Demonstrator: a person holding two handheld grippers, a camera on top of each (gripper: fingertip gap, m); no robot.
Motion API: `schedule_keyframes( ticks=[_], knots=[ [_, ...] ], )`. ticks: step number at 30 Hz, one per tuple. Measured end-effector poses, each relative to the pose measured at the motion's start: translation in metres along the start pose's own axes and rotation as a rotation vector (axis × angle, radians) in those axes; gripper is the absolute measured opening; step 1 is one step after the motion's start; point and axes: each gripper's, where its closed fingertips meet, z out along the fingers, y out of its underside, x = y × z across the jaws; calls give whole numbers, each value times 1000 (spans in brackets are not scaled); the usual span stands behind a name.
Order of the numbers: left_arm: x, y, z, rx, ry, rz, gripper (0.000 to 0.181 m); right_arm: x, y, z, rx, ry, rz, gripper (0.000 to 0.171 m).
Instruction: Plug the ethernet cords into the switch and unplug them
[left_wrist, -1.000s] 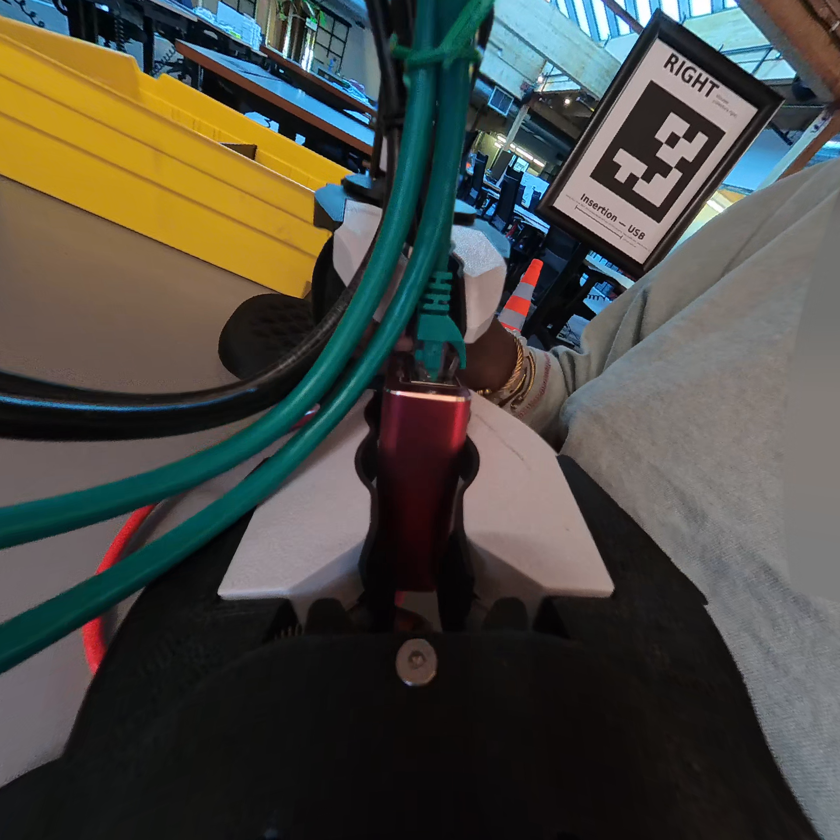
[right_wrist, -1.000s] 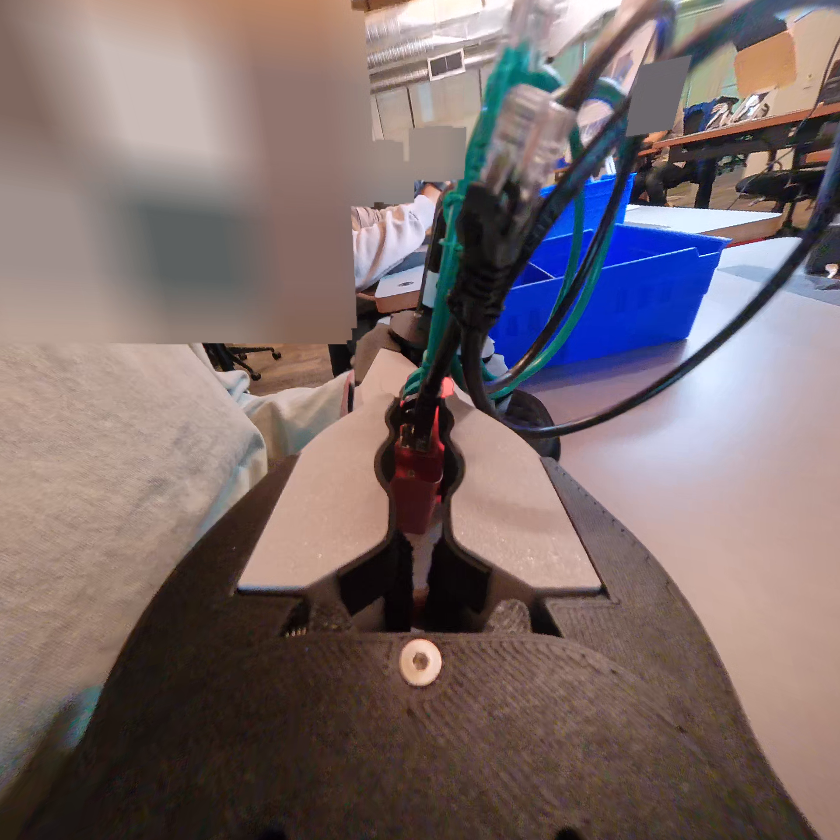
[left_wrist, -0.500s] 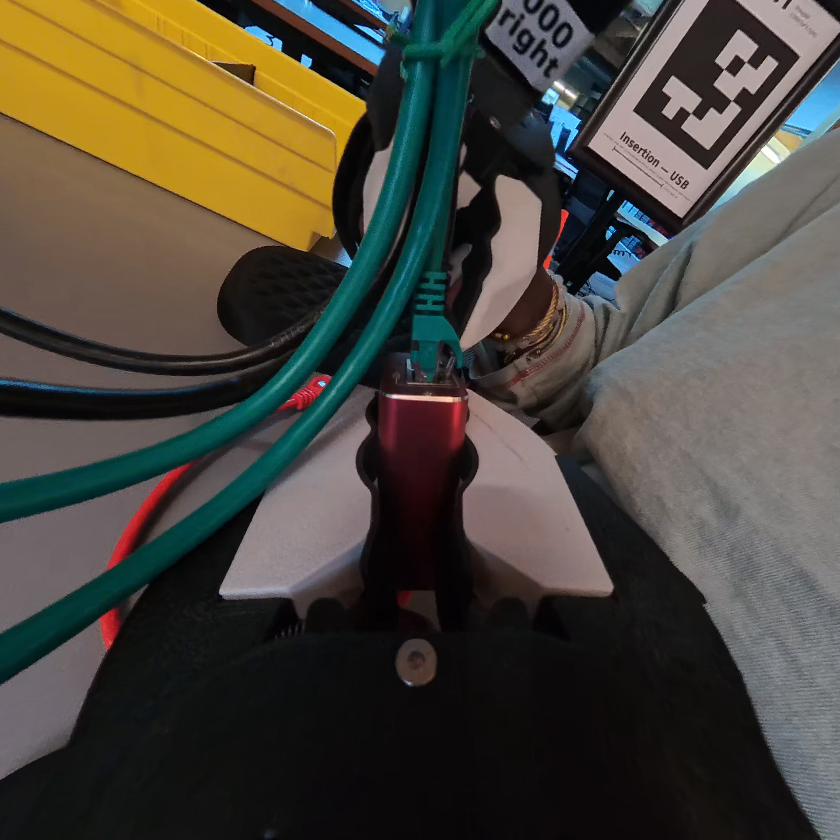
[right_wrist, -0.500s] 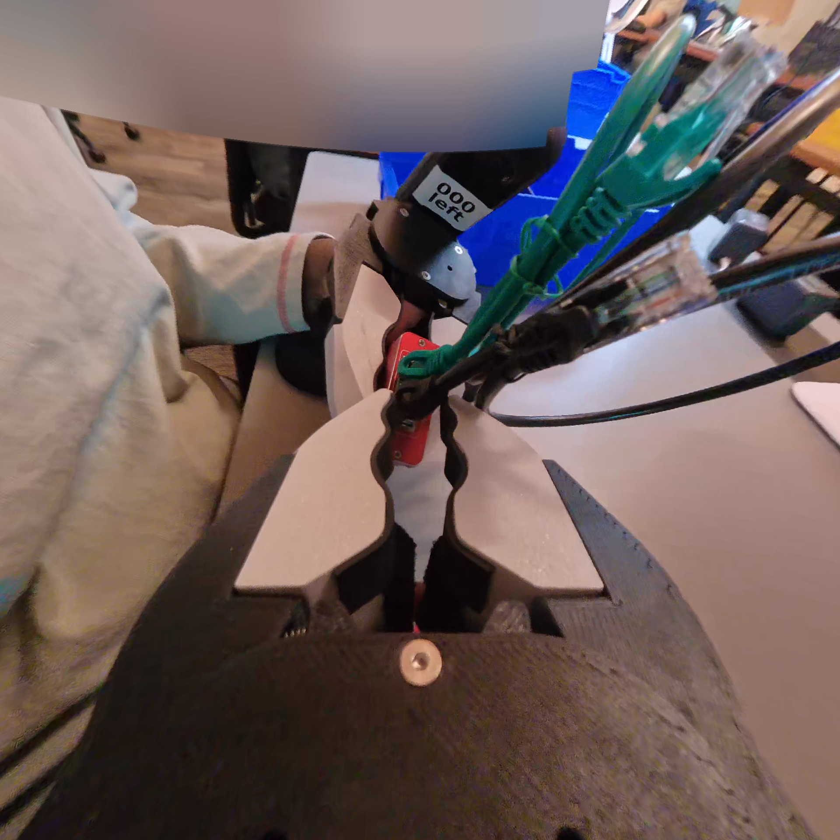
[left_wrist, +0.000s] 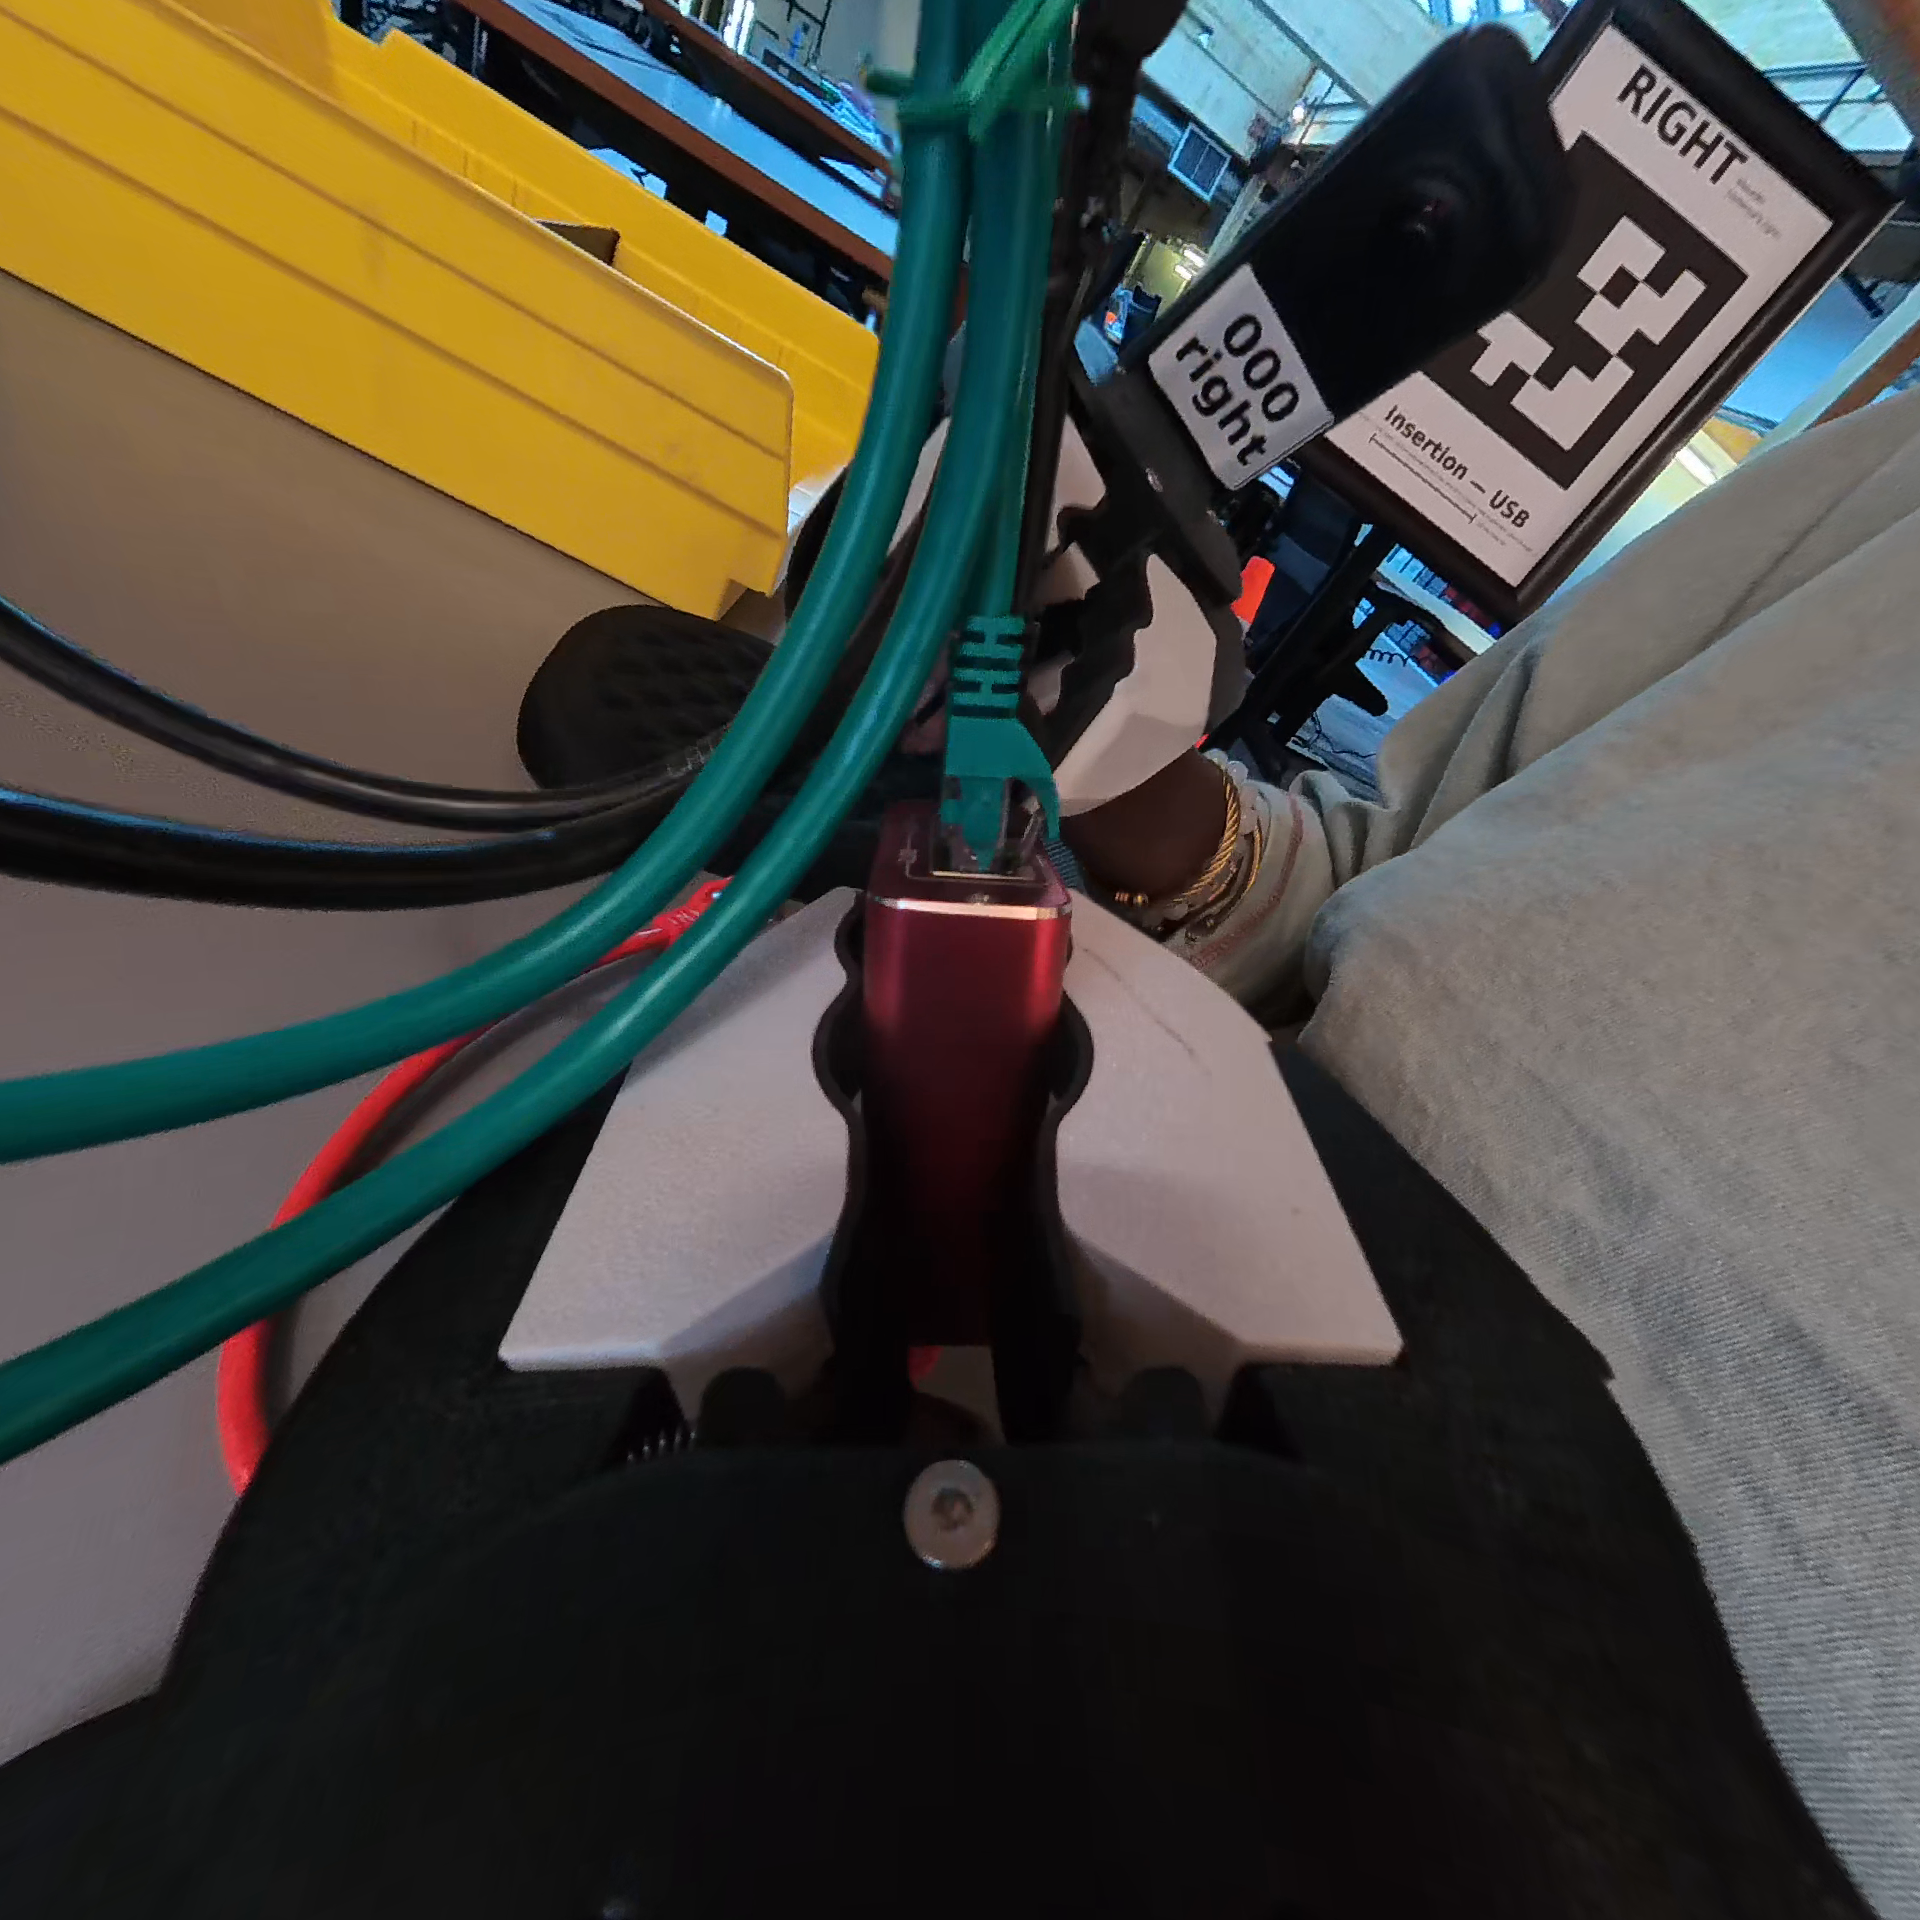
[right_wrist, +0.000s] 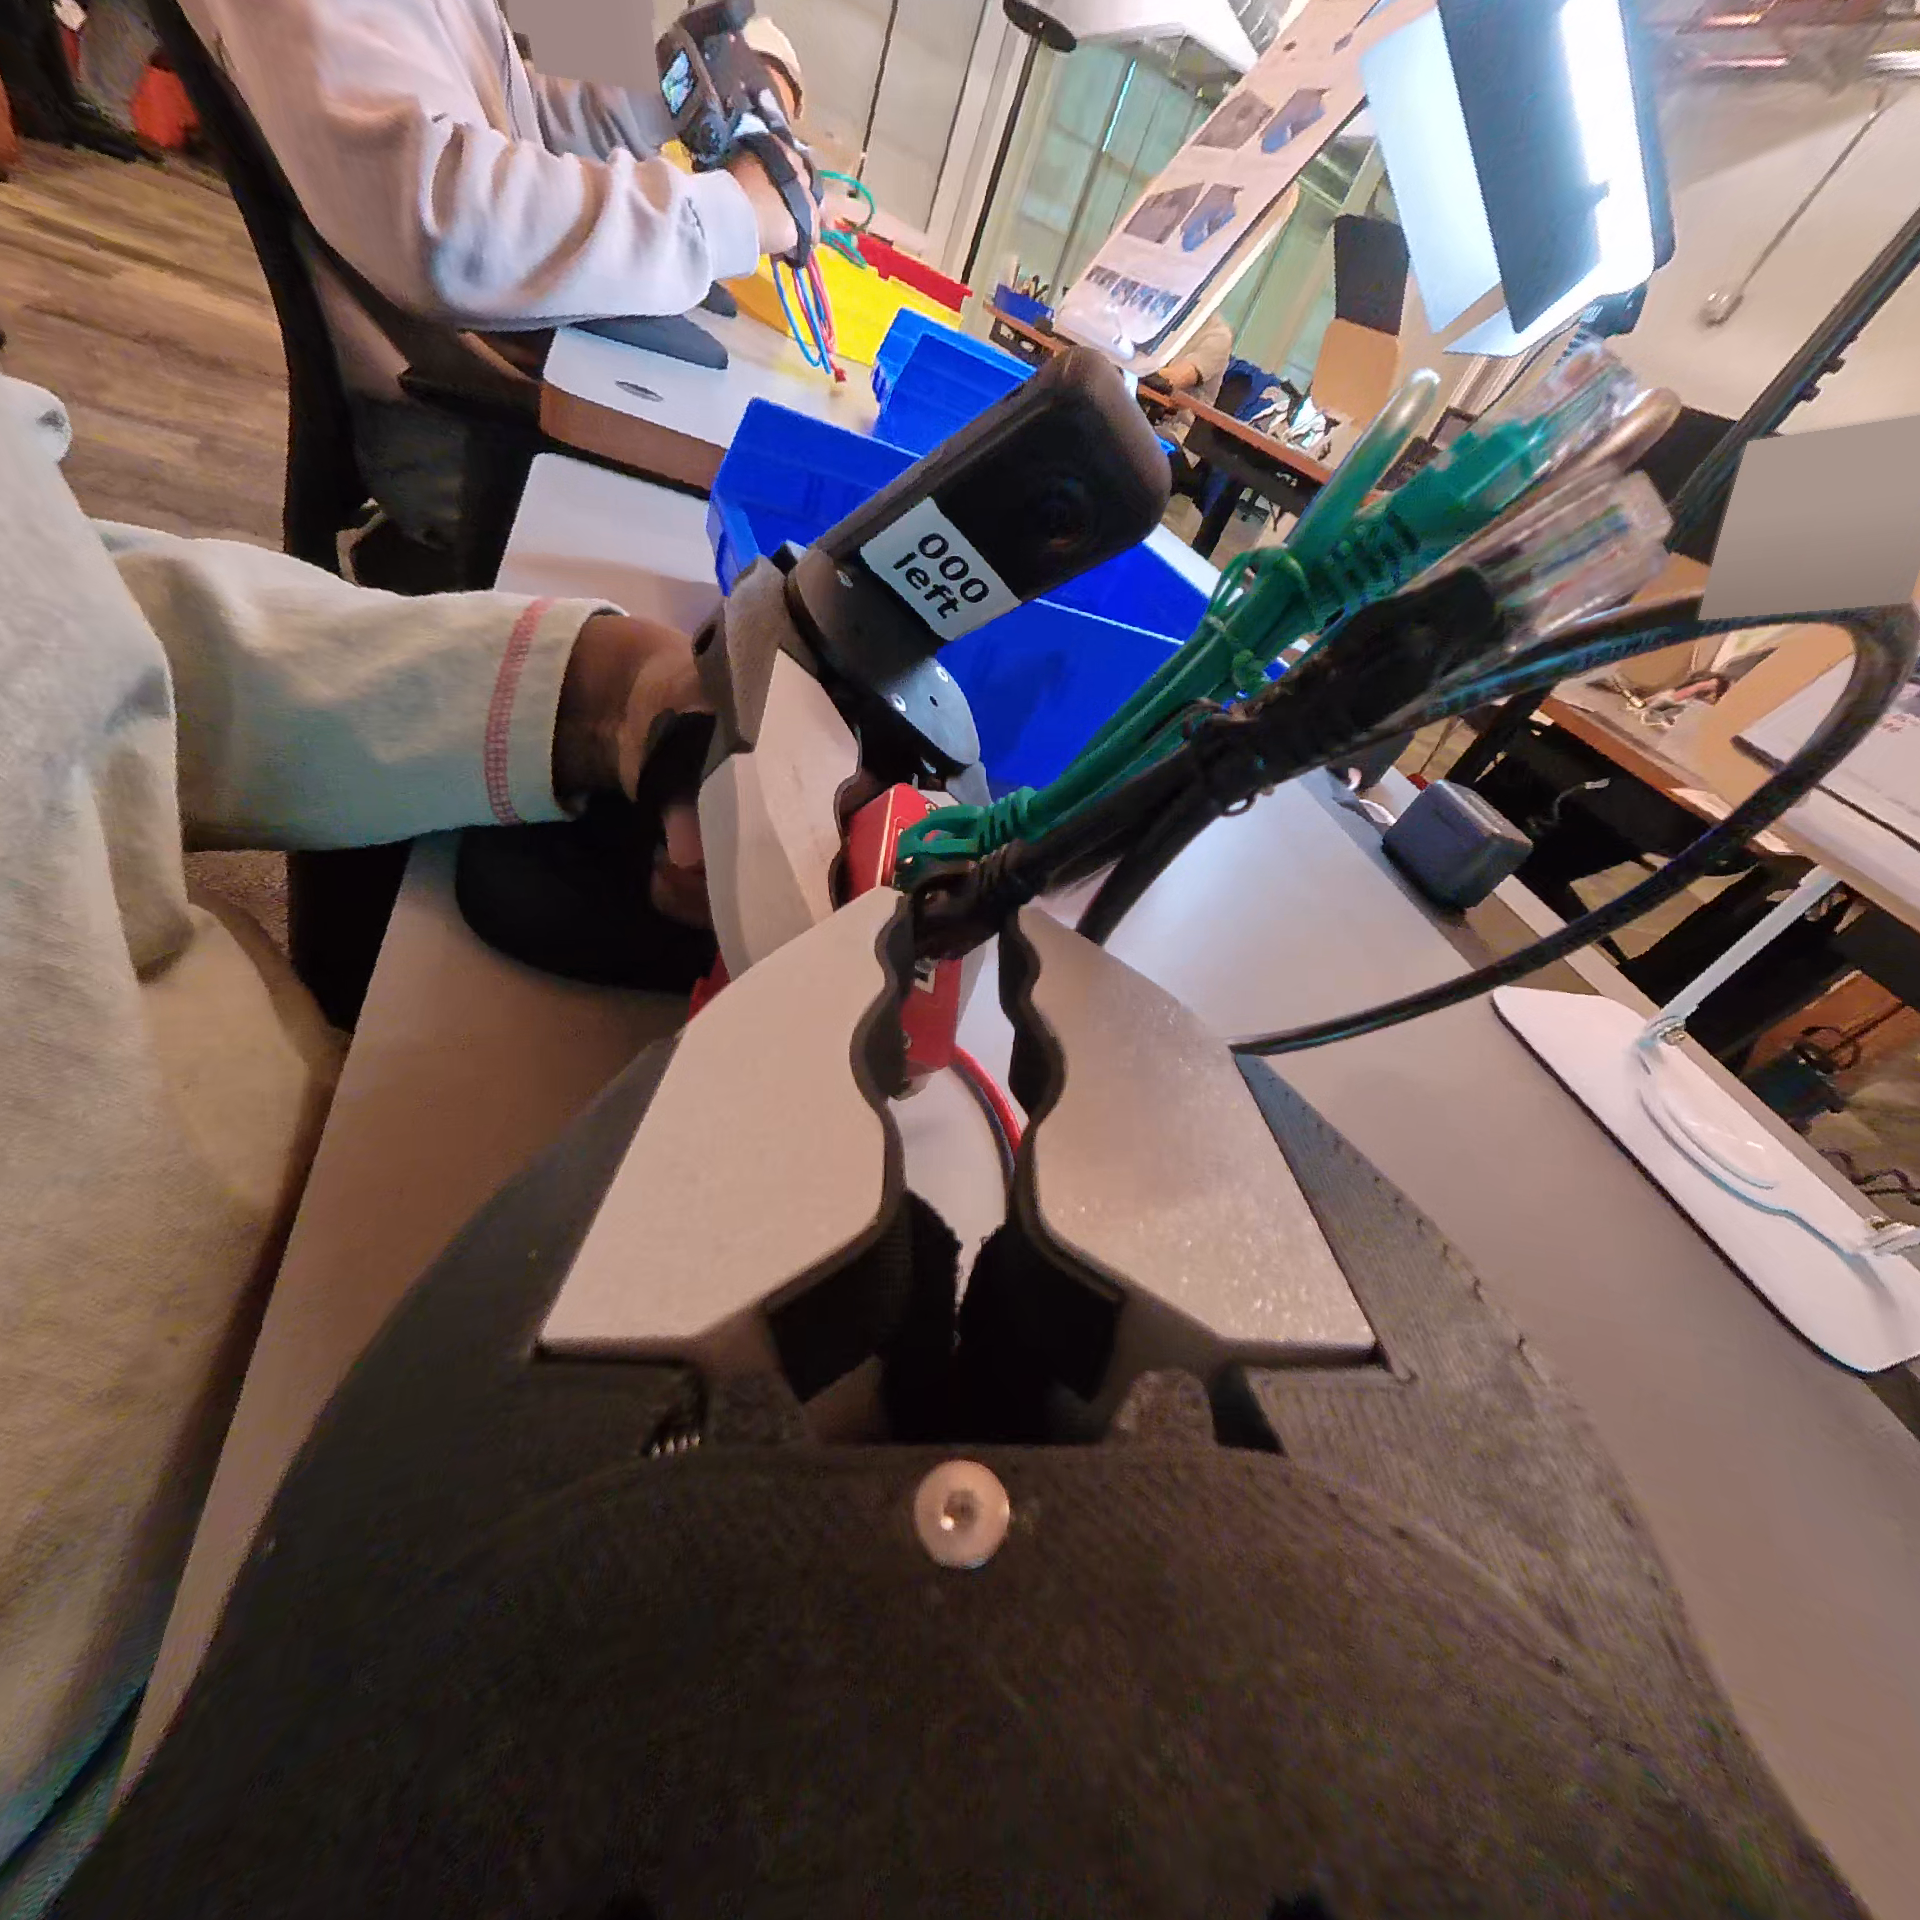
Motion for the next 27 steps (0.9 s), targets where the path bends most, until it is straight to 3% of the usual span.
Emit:
schedule_keyframes(
  ticks=[13,17,21,27],
  knots=[
    [4,-5,-3,41,25,12,30,4,-13,-3,144,9,92,15],
    [12,-3,-4,34,50,61,29,55,-42,-59,421,163,267,12],
    [6,-12,-10,106,26,19,29,73,-35,-97,229,313,216,13],
    [1,-22,-18,184,11,-25,30,101,-38,-195,13,702,139,13]
  ],
)
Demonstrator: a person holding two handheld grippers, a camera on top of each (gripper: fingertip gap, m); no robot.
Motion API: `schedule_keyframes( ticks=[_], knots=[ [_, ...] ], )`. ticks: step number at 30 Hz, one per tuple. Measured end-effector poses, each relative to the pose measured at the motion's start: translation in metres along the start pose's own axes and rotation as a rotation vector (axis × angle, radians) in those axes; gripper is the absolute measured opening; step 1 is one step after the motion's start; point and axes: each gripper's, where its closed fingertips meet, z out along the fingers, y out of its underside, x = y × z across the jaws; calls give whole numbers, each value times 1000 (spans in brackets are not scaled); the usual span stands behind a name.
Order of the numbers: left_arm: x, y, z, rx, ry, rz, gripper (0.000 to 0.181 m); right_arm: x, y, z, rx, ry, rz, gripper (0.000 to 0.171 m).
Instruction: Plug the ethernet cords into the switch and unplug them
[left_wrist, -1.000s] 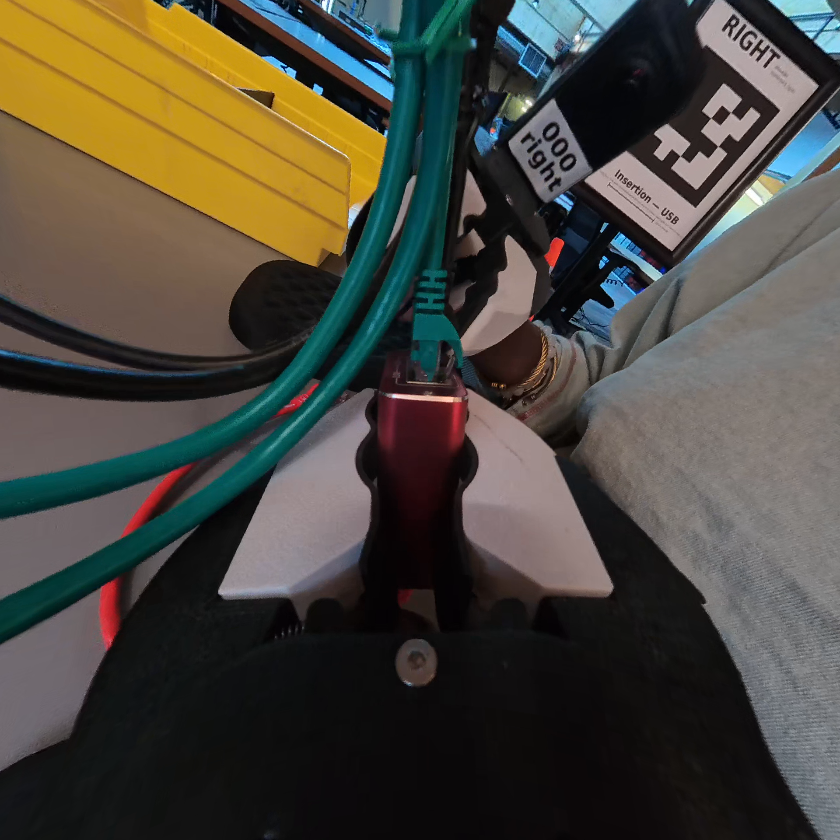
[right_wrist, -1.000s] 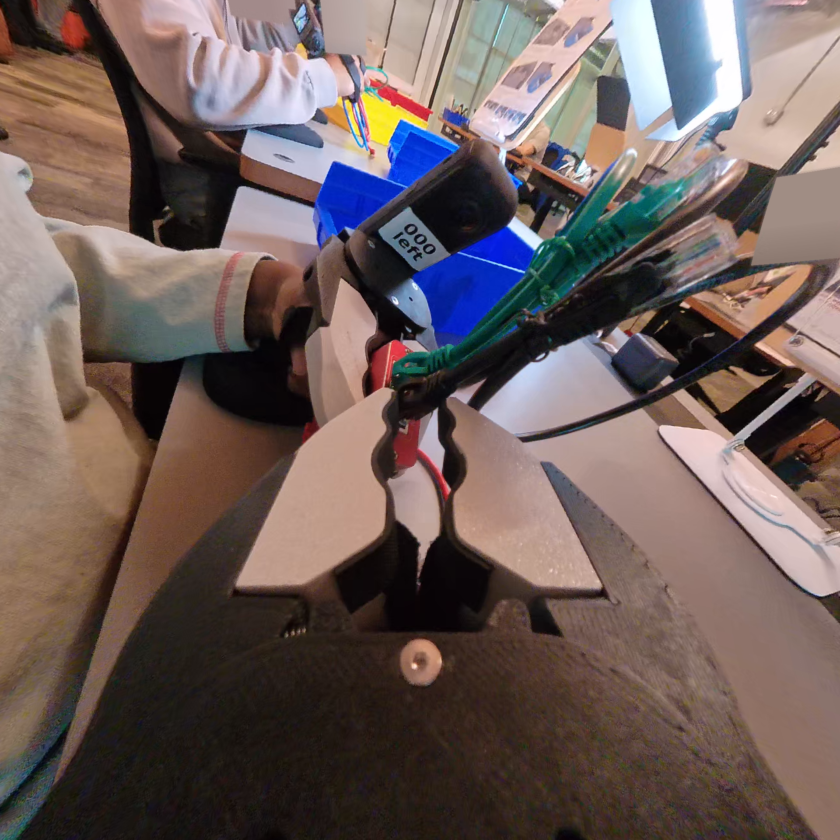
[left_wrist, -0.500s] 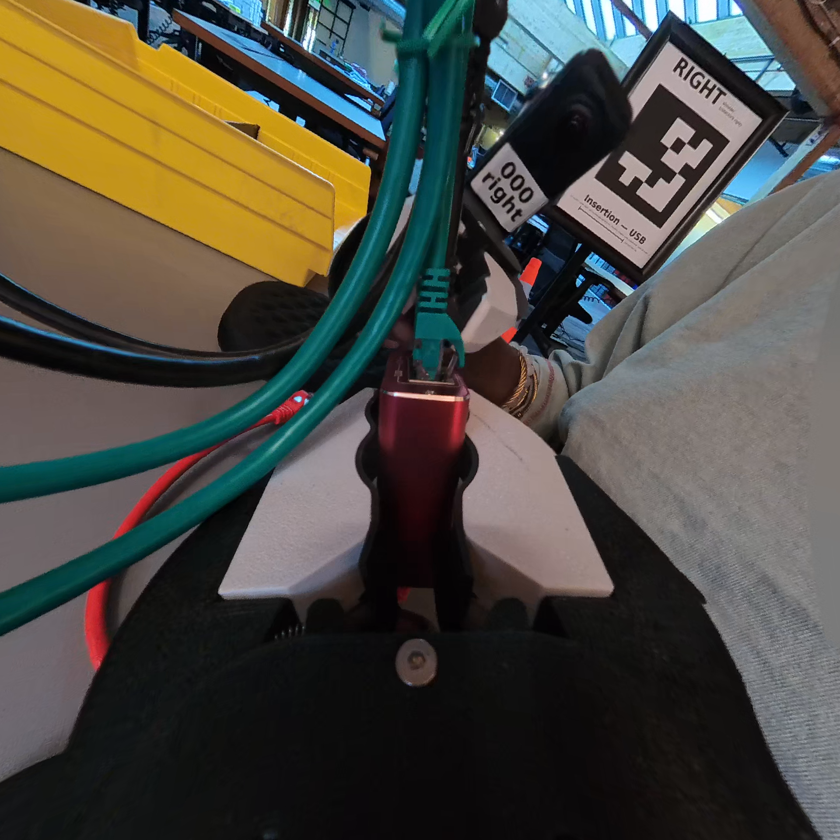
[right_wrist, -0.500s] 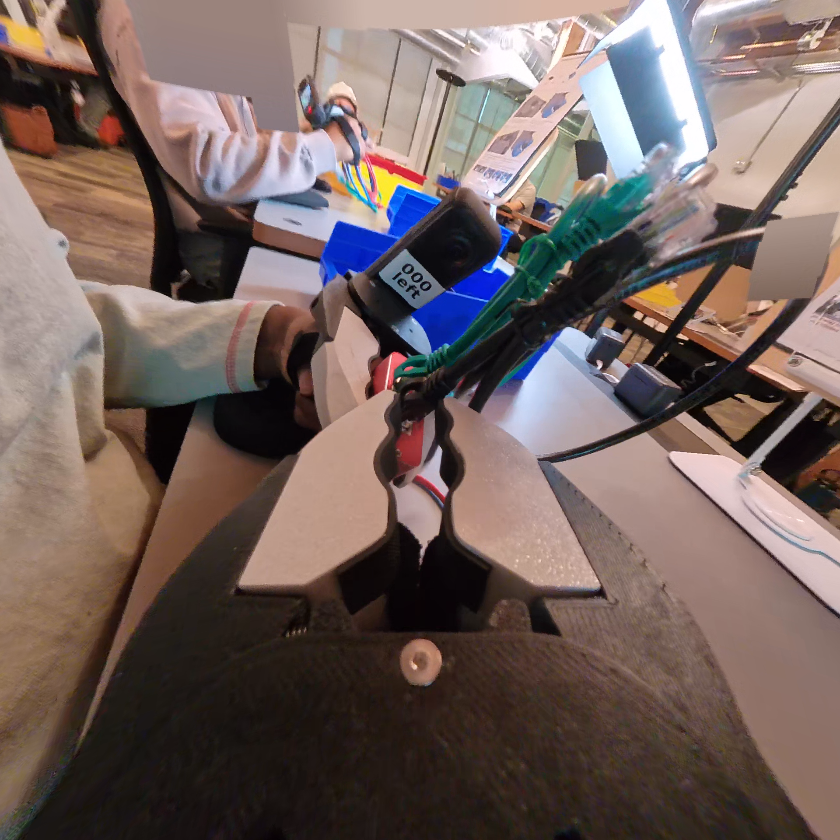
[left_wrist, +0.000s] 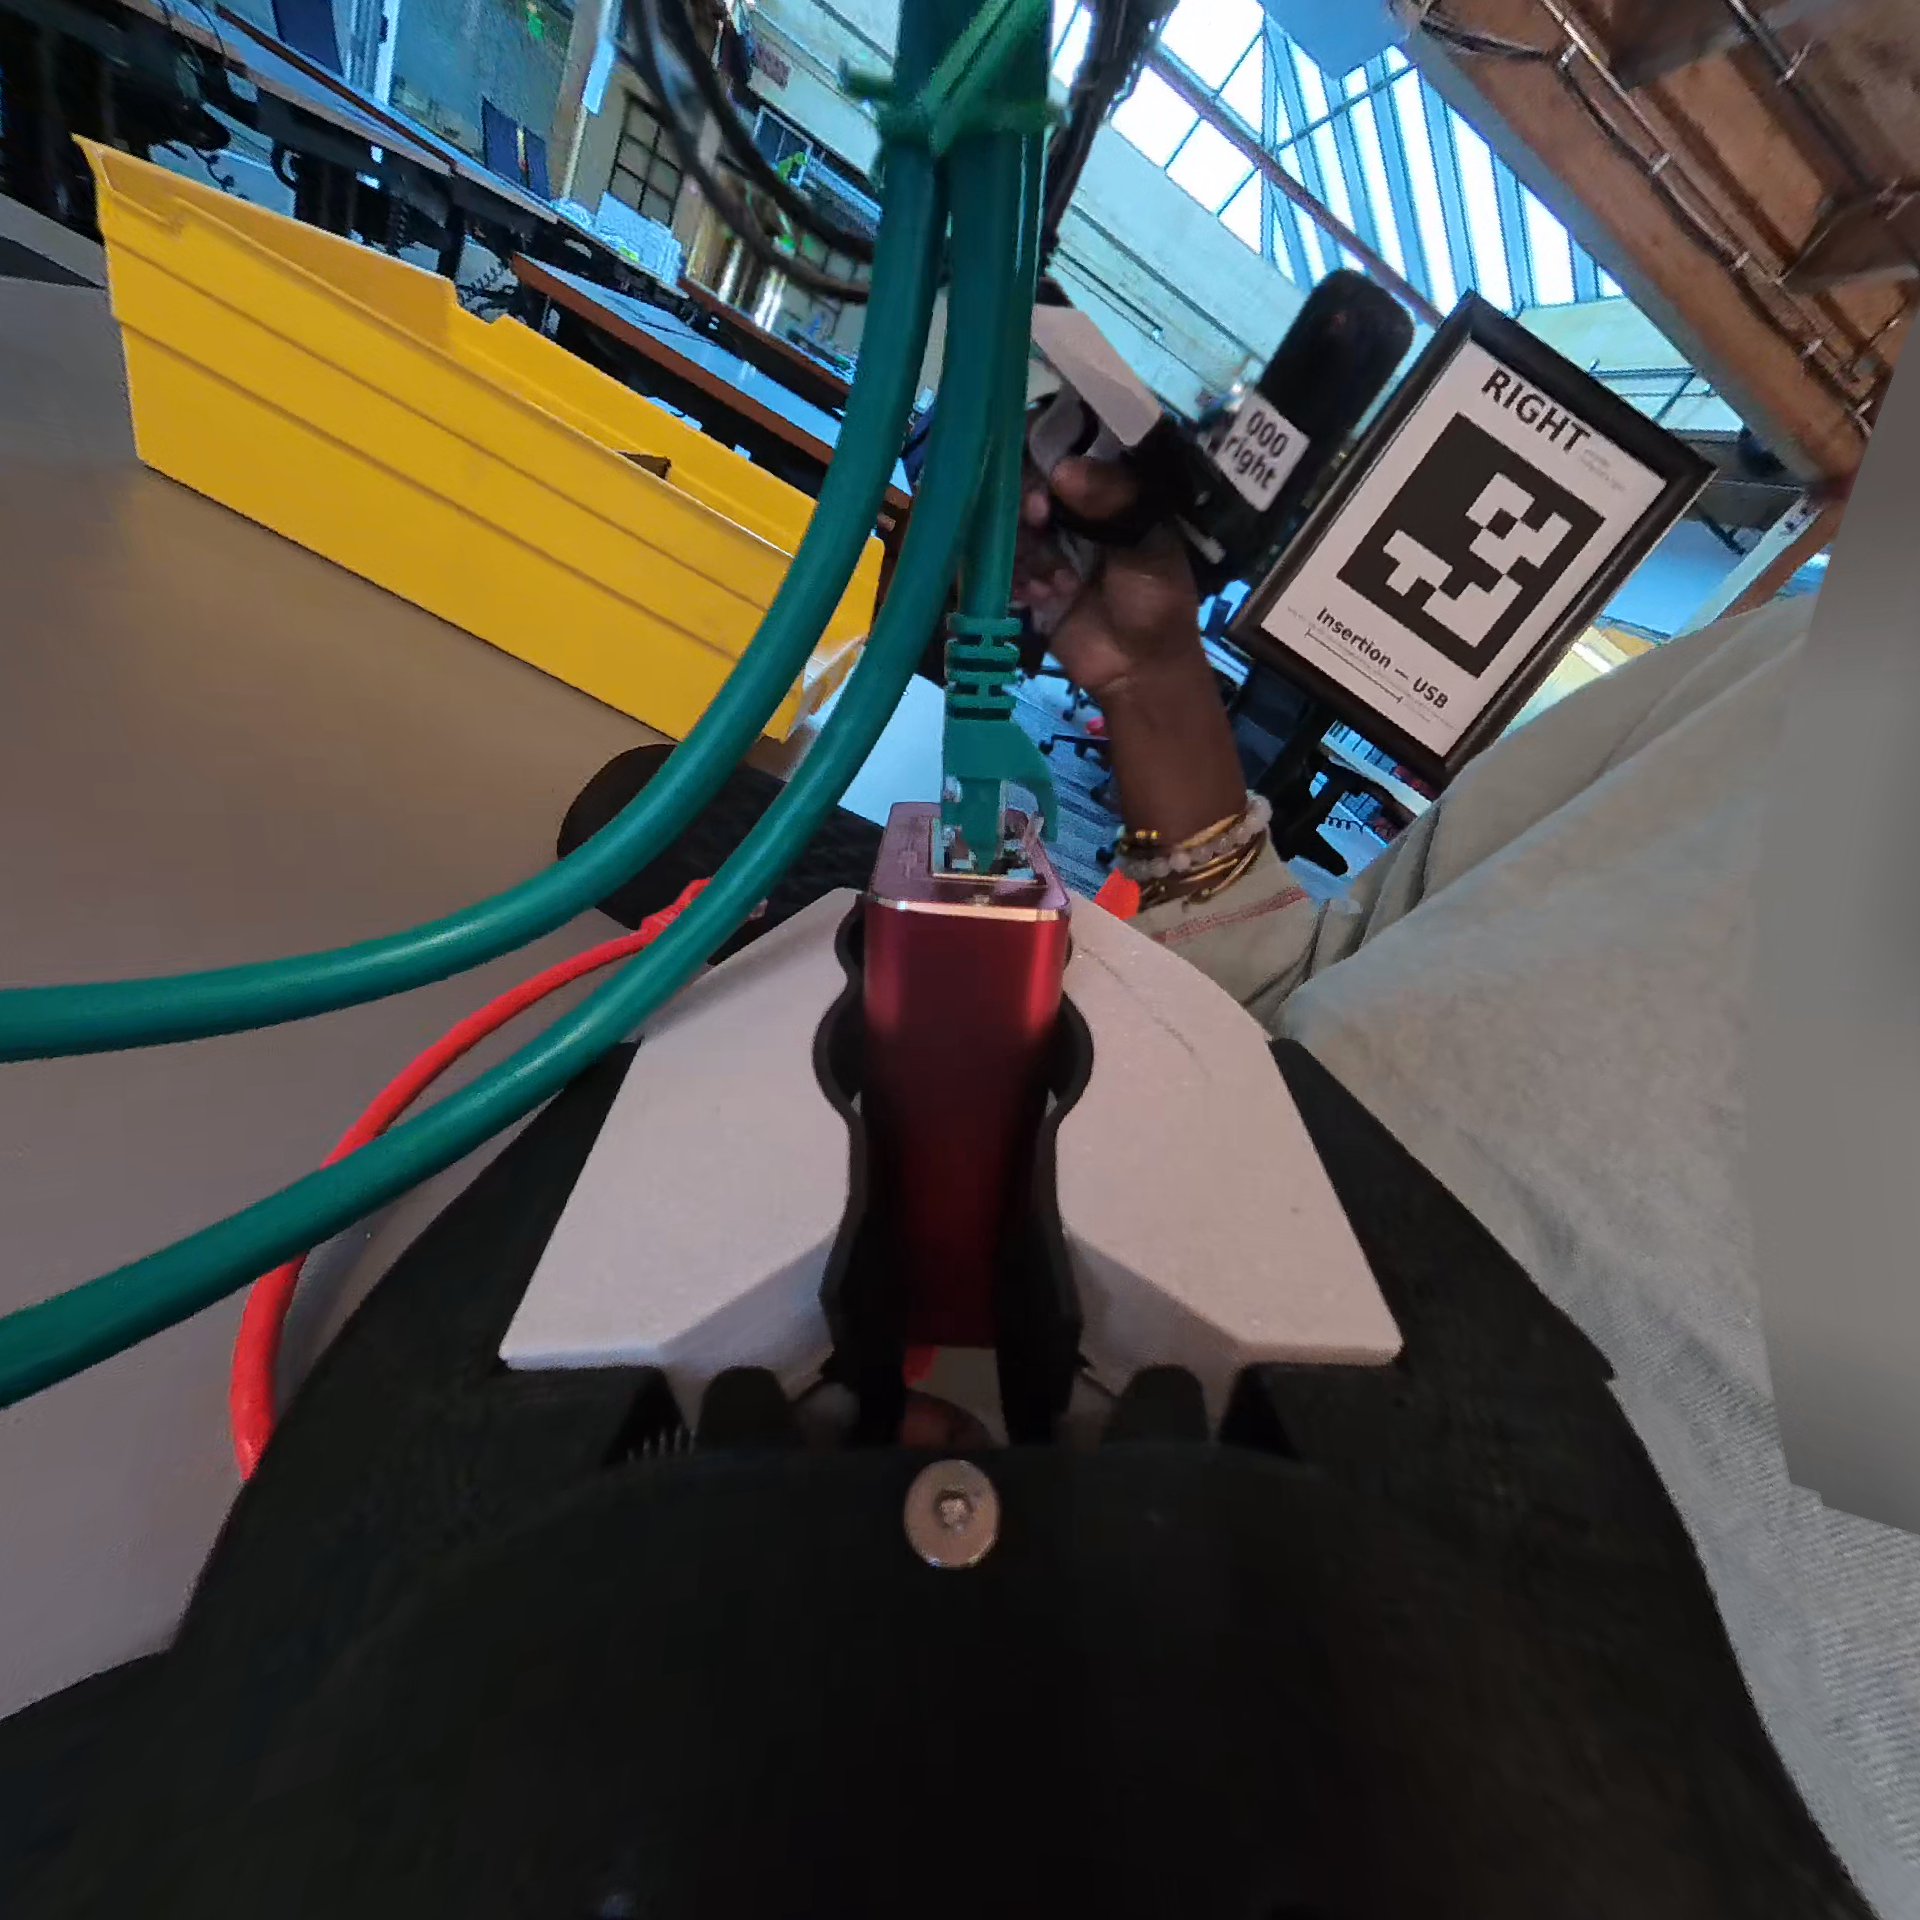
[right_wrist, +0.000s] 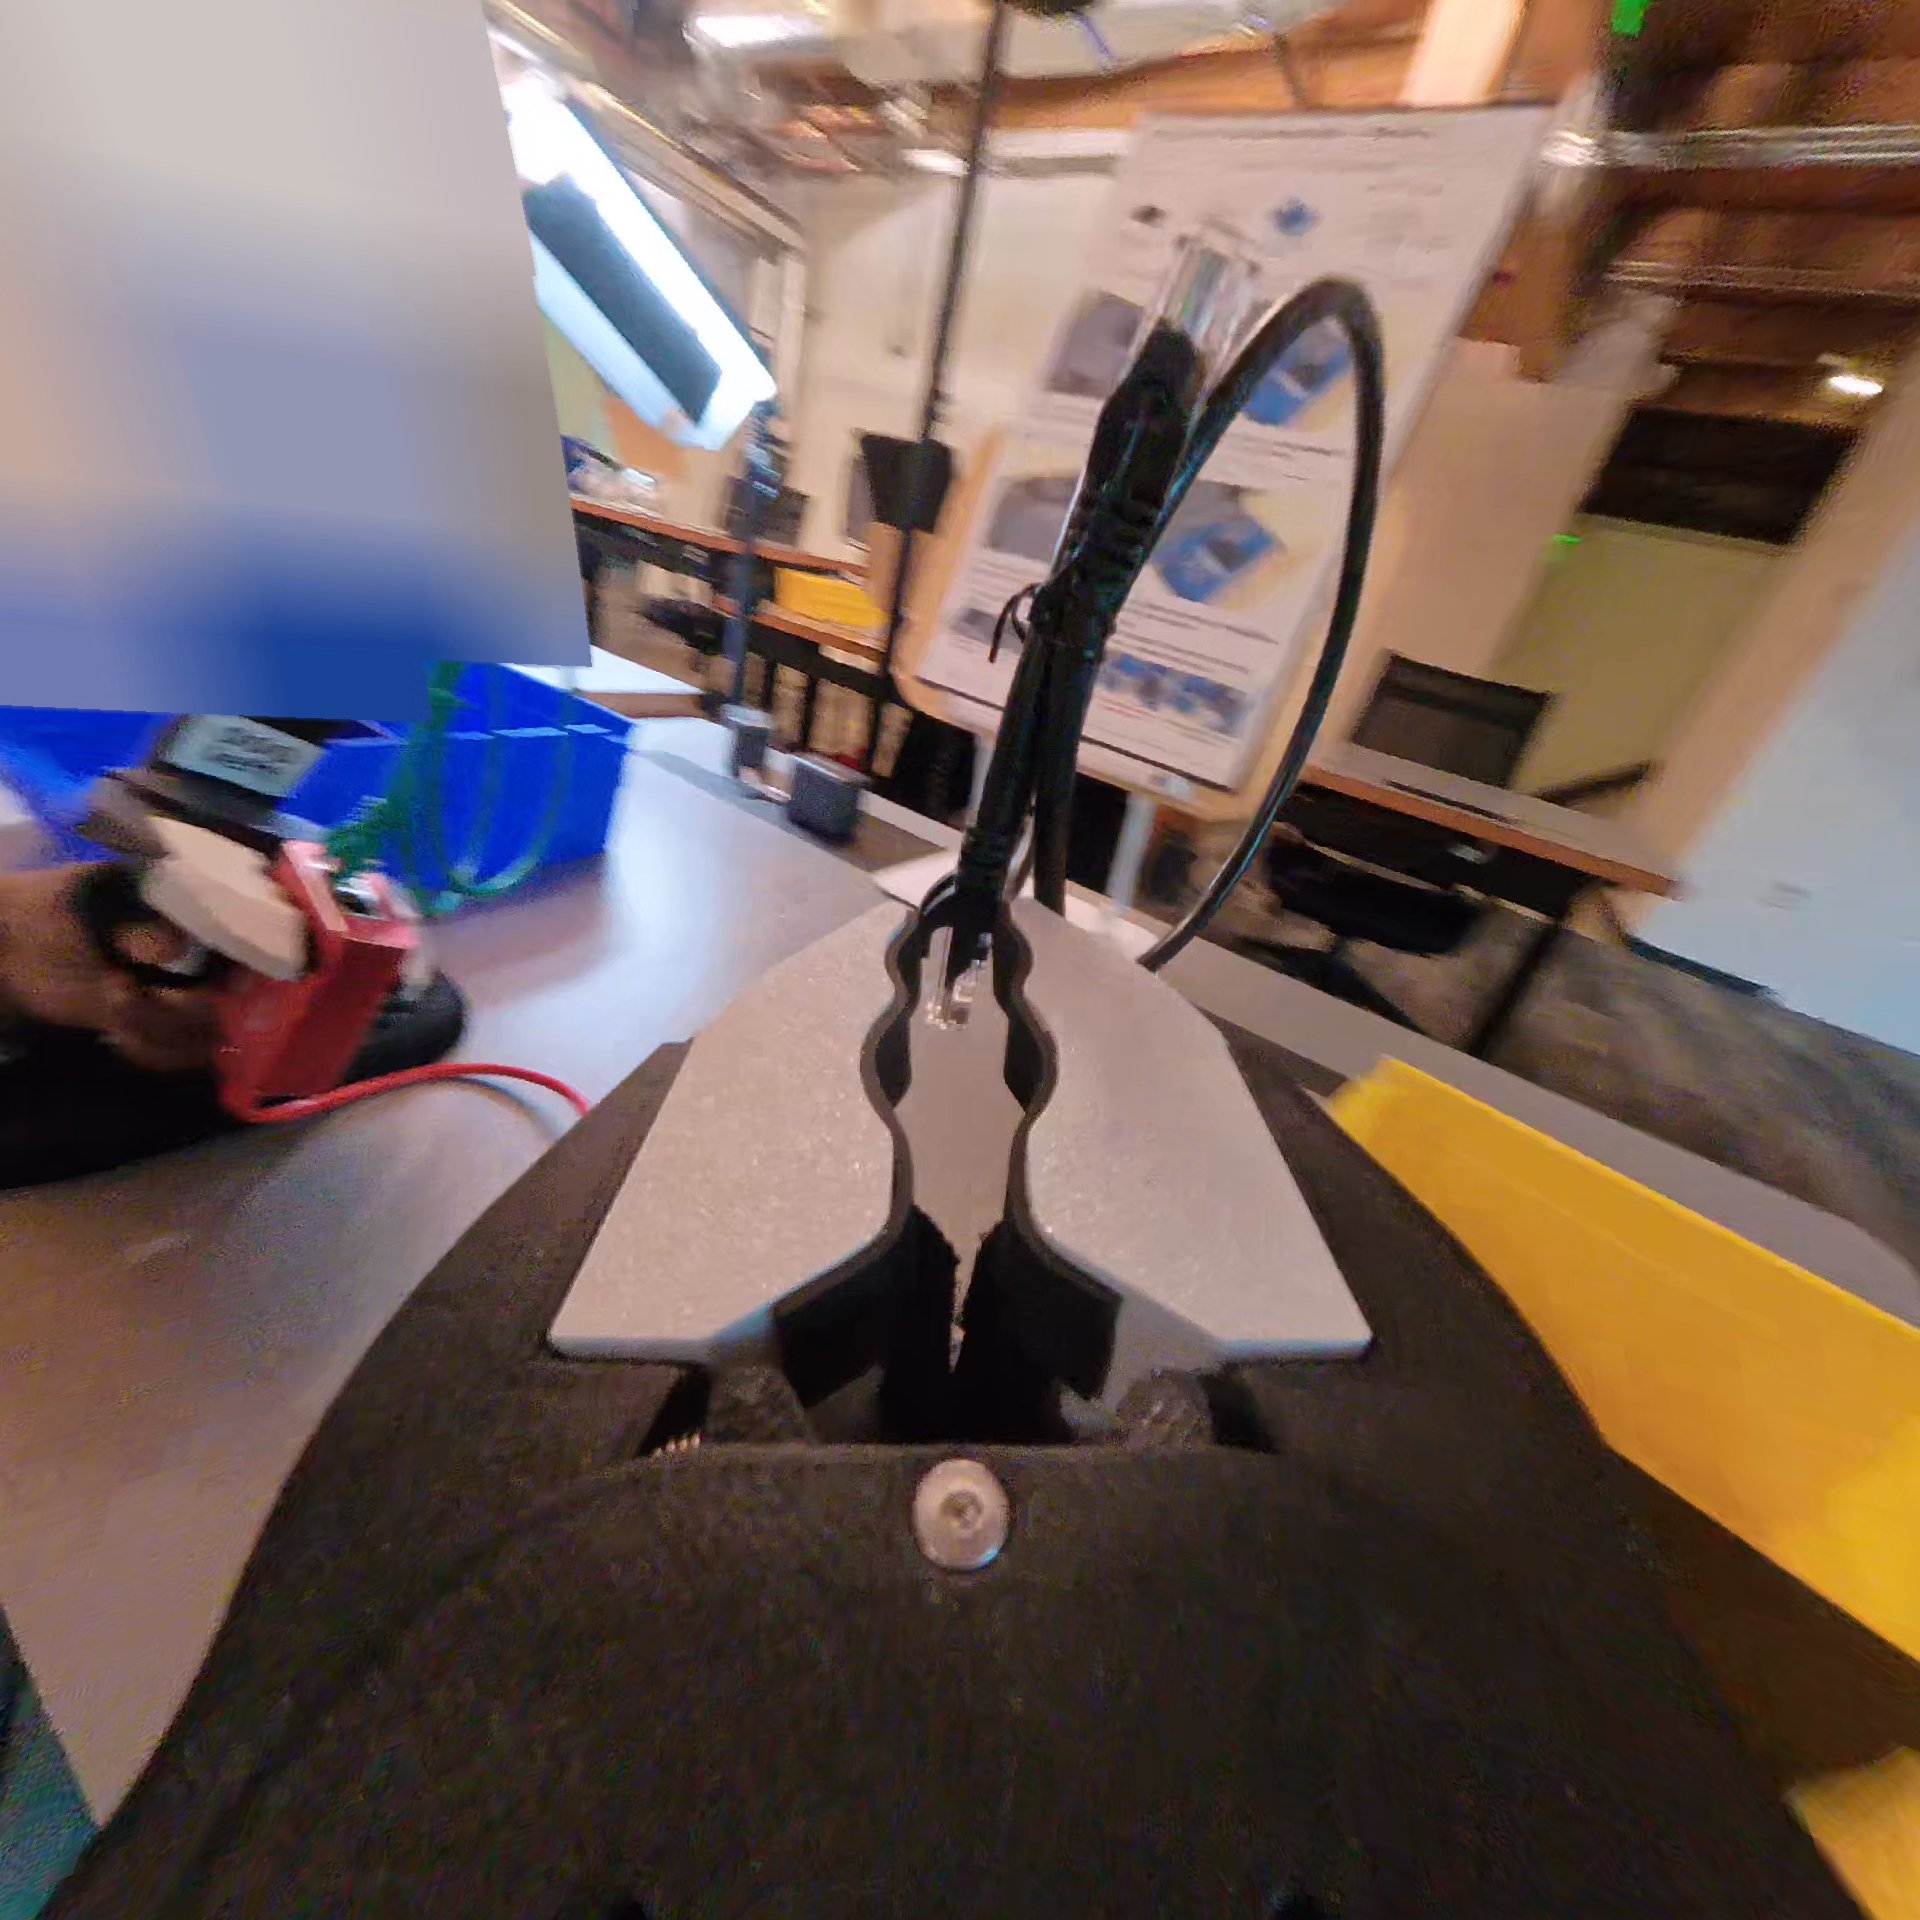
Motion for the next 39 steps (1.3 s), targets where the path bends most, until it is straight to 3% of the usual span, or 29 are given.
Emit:
schedule_keyframes(
  ticks=[3,7,10,14,17,23,26,32,35,39],
  knots=[
    [1,2,2,-18,2,4,30,42,14,-35,-180,231,-54,13],
    [0,3,2,-21,3,1,30,87,56,-82,-544,511,-95,14],
    [1,2,2,-19,6,1,30,97,88,-97,-756,580,-79,14],
    [1,3,2,-22,8,4,30,80,126,-66,-807,422,-15,14],
    [1,2,1,-18,10,3,30,67,140,-41,-701,303,83,18],
    [1,3,1,-22,10,3,30,63,125,-41,-493,207,297,27],
    [1,3,2,-26,9,3,30,51,92,-33,-332,121,300,28],
    [1,4,2,-32,7,4,30,-63,23,26,-39,-446,400,27],
    [1,6,3,-43,7,9,30,-138,23,55,-67,-748,486,33],
    [2,9,5,-64,6,23,30,-194,39,85,-130,-896,544,37]
  ],
)
